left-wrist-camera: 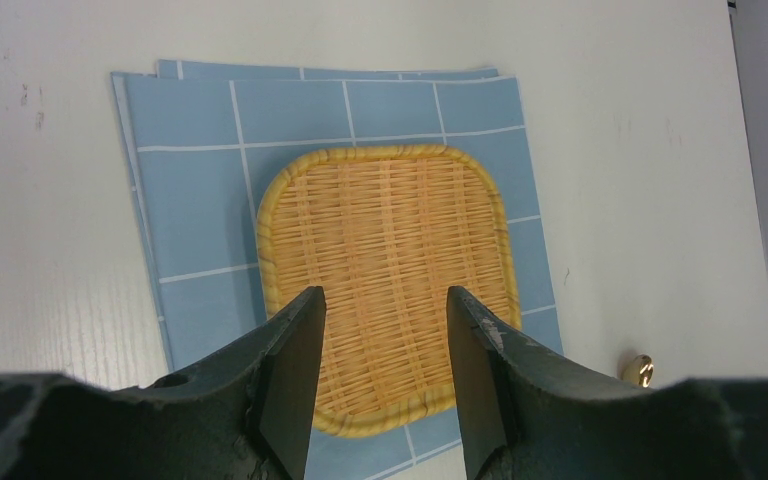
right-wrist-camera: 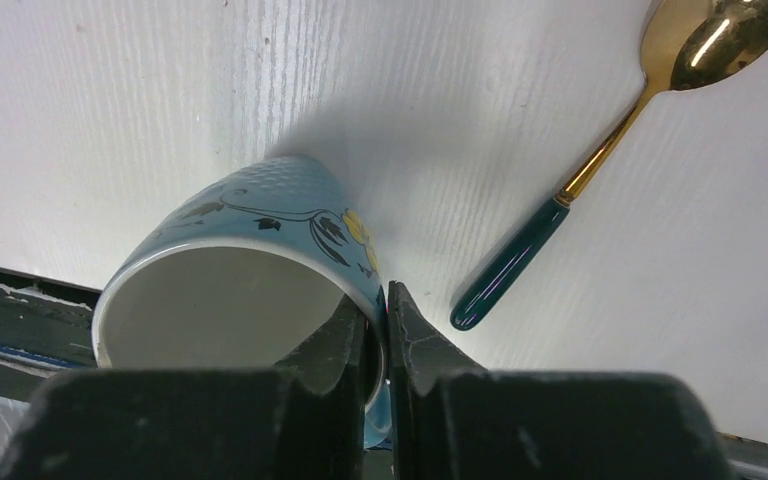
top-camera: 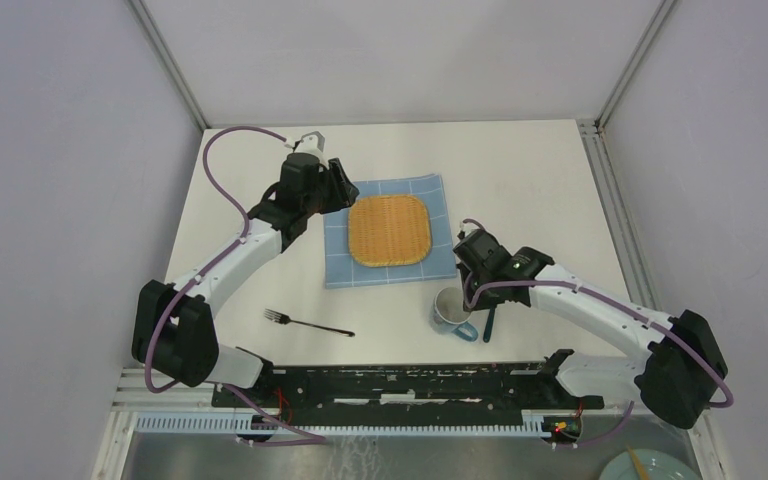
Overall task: Set the dinner table for one person
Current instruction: Pick up the cup at the center of the board.
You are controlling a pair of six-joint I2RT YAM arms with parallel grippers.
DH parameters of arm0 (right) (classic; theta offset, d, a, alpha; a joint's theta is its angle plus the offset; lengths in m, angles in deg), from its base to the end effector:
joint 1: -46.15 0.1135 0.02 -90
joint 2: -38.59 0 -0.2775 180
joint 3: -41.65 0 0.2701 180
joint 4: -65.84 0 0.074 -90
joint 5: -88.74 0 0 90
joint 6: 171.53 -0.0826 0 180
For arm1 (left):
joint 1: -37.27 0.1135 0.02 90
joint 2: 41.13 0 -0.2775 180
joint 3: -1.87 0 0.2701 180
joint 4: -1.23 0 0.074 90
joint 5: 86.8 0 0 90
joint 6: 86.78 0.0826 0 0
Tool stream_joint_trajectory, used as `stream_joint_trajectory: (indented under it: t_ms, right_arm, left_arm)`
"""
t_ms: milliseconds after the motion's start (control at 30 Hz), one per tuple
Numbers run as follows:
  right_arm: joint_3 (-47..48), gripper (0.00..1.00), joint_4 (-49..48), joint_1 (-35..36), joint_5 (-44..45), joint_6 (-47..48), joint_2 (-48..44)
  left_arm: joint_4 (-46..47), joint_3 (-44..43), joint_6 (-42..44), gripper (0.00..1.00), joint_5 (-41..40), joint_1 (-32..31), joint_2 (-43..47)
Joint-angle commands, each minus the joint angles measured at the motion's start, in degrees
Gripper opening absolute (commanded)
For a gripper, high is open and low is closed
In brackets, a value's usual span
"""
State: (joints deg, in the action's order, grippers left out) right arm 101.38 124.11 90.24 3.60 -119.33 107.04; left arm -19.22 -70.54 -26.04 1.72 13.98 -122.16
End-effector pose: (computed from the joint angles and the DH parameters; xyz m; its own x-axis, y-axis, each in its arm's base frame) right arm 0.1817 0.1662 0.1868 -0.9327 -0.0533 -0.3567 -0.1238 0.9762 0.1780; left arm 0.3505 -0.1485 0.2710 -0.5724 -0.2856 -0.7686 0.1086 0.9027 -0.4163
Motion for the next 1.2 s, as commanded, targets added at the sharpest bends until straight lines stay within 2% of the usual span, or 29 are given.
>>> stream_joint_trajectory:
  t_ms: [0,67,300,533,867,1167]
  right_arm:
    - [-0.05,0.05,-3.58,1.01,1.49,-1.63,0.64]
    - [0.17,0.00,-3.52,1.20,1.96,-1.72,0.48]
    - [3.48,0.00,-0.95,1.49,2.80,-1.37,-0.78]
    - [12.40,0.00,5.74,1.59,5.74,0.60,-1.06]
    - [27.54,0.00,9.35,0.44,10.64,6.89,10.32]
    - [37.11,0.00,6.75,-9.78,5.56,11.35,19.97]
  left_arm:
    - [0.32,-1.60,0.95,0.56,-0.85,-0.21,0.71]
    - [0.41,-1.59,0.95,0.56,-0.82,-0.18,0.57]
    - [0.50,-1.69,0.87,0.56,-0.62,-0.21,-0.12]
    - [1.10,-1.44,0.74,0.56,-0.22,-0.21,-0.47]
    - [0.63,-0.92,1.64,0.56,-1.10,-0.14,0.38]
    - [-0.05,0.98,1.75,0.56,-0.02,2.00,2.68]
